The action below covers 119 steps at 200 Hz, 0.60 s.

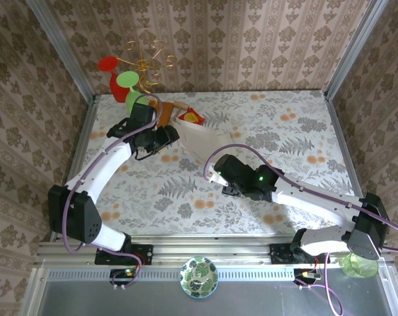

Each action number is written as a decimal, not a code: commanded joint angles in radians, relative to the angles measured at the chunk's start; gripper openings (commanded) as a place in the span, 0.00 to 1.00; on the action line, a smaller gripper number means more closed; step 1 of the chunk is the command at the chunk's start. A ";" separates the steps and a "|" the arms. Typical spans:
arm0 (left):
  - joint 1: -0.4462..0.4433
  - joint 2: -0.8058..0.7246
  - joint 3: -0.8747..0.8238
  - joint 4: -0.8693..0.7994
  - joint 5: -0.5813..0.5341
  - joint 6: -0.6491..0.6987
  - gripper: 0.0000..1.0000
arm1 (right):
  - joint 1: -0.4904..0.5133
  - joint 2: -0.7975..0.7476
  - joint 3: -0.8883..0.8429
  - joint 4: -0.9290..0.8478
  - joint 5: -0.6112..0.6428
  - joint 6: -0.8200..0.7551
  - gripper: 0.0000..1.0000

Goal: Fold the paper box

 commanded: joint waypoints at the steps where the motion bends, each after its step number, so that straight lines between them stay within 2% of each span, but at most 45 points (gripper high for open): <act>1: -0.014 0.038 0.038 0.010 -0.011 0.020 0.61 | 0.009 0.012 -0.012 -0.011 0.031 -0.013 0.00; 43: -0.038 0.135 0.094 0.022 -0.040 0.066 0.58 | 0.014 0.016 -0.012 -0.007 0.029 -0.011 0.00; 59: -0.045 0.156 0.108 0.051 -0.047 0.080 0.52 | 0.018 0.017 -0.013 -0.007 0.029 -0.012 0.00; 70: -0.050 0.170 0.115 0.069 -0.048 0.087 0.42 | 0.019 0.016 -0.013 -0.006 0.032 -0.010 0.00; 84: -0.057 0.187 0.127 0.072 -0.047 0.106 0.22 | 0.020 0.013 -0.011 -0.002 0.040 -0.003 0.00; 90: -0.057 0.193 0.131 0.069 -0.051 0.115 0.10 | 0.022 0.009 -0.008 -0.004 0.046 0.007 0.00; 95: -0.057 0.196 0.132 0.069 -0.054 0.125 0.00 | 0.022 0.007 -0.001 -0.006 0.055 0.016 0.07; 107: -0.057 0.192 0.128 0.089 -0.061 0.150 0.00 | 0.022 -0.007 0.024 -0.017 0.083 0.069 0.35; 111: -0.086 0.190 0.126 0.102 -0.063 0.162 0.00 | 0.022 -0.013 0.031 -0.022 0.097 0.091 0.44; 119: -0.095 0.177 0.115 0.141 -0.070 0.188 0.00 | 0.022 -0.034 0.044 -0.024 0.120 0.140 0.56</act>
